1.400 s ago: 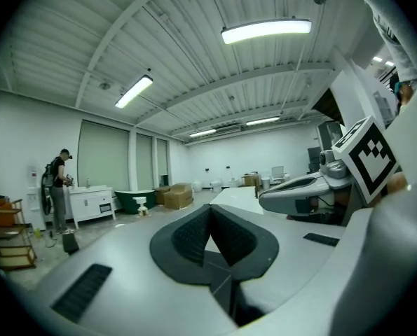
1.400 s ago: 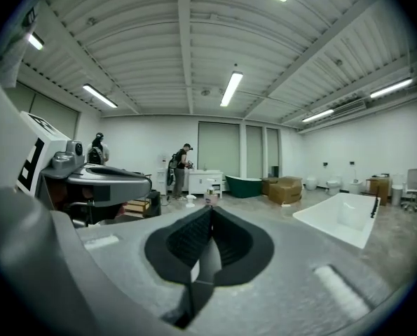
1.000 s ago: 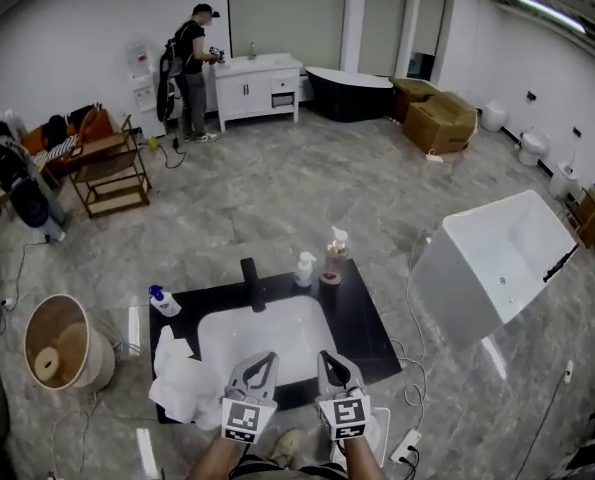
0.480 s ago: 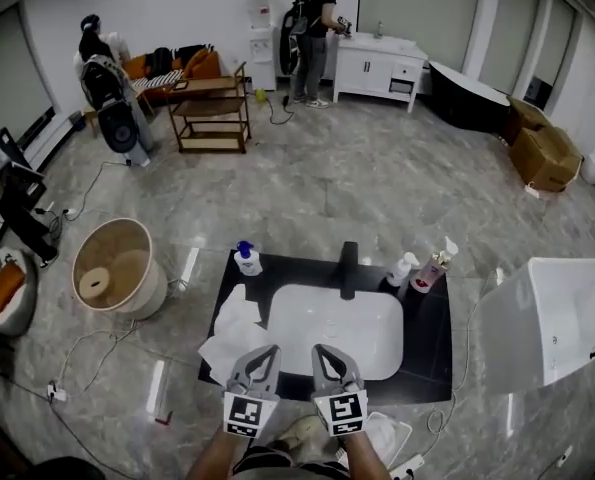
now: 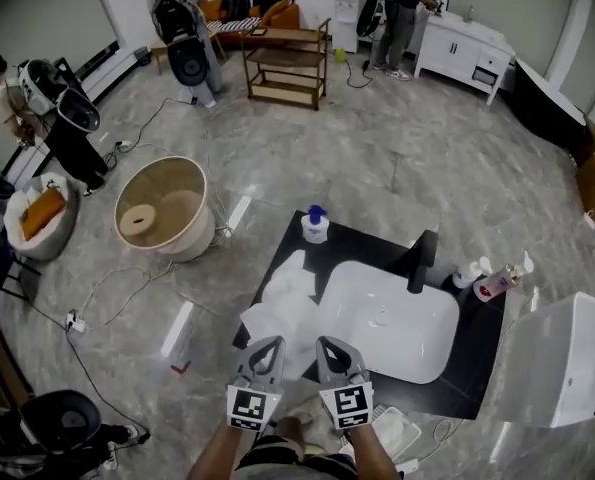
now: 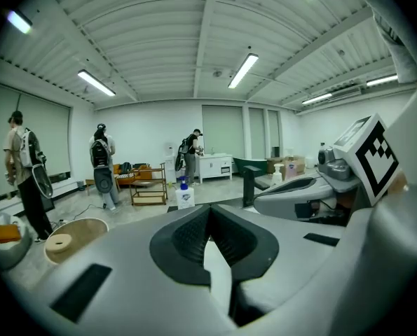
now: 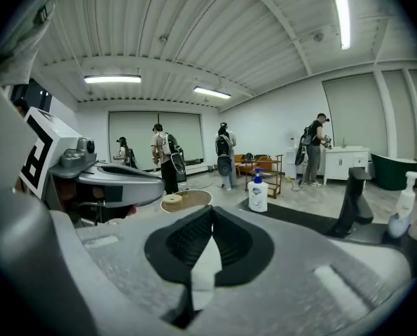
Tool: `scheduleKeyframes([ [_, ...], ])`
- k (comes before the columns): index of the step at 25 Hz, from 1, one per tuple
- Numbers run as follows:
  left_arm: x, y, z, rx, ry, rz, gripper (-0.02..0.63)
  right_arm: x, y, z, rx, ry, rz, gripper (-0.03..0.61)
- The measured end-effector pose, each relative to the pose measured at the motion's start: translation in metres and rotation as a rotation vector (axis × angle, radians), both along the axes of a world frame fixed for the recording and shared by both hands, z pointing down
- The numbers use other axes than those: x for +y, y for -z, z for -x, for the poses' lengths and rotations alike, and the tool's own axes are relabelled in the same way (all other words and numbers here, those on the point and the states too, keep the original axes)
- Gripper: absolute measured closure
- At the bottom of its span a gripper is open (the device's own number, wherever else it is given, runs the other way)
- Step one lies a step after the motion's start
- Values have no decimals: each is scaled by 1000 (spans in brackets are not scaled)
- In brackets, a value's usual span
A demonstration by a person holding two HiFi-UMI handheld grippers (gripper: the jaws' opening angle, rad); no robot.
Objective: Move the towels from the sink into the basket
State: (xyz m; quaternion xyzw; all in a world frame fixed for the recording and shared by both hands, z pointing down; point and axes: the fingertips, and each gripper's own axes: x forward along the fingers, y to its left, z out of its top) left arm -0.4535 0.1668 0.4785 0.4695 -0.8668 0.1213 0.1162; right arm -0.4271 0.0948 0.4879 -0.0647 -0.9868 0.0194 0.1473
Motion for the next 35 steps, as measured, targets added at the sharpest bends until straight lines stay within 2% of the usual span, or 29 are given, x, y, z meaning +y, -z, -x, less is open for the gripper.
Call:
scheduleKeyframes([
  [4, 22, -19, 6, 18, 64, 17, 604, 16, -26, 14, 33, 41, 24, 577],
  [5, 26, -22, 7, 22, 78, 20, 604, 20, -30, 17, 33, 56, 36, 543],
  [6, 30, -25, 9, 27, 90, 23, 604, 24, -34, 20, 38, 75, 49, 442],
  [8, 38, -31, 12, 36, 114, 28, 604, 33, -43, 25, 69, 110, 60, 340],
  [9, 42, -33, 14, 41, 125, 28, 604, 37, -49, 27, 86, 123, 60, 261],
  [11, 48, -38, 15, 50, 142, 30, 604, 45, -61, 30, 122, 142, 56, 166],
  [14, 54, -46, 17, 59, 158, 37, 604, 54, -84, 35, 181, 174, 49, 78],
  [19, 60, -63, 22, 68, 178, 46, 604, 58, -120, 46, 248, 189, 38, 11],
  [24, 66, -74, 26, 107, 216, 45, 604, 61, -142, 54, 290, 207, 81, 8],
  [29, 72, -92, 31, 100, 206, 78, 604, 65, -167, 61, 367, 220, 130, 8],
  [35, 79, -102, 39, 111, 217, 83, 604, 67, -177, 66, 382, 227, 111, 11],
])
